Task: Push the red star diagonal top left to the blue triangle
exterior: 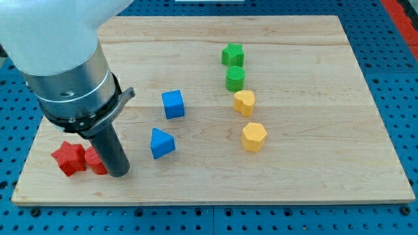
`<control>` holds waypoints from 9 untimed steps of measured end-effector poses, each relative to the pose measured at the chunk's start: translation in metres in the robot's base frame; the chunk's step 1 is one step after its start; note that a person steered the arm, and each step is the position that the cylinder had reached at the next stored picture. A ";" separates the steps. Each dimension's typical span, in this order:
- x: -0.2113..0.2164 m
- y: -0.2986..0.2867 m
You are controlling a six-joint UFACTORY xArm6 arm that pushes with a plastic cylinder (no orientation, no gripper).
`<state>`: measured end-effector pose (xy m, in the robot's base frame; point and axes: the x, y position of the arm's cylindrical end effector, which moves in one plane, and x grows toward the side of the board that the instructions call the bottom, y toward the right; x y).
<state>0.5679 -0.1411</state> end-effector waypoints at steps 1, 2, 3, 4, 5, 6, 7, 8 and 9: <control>0.003 0.000; 0.019 -0.025; 0.016 -0.071; -0.038 -0.124; -0.072 -0.136; -0.082 -0.116; -0.065 -0.145; -0.070 -0.094; -0.099 -0.070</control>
<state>0.4693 -0.2106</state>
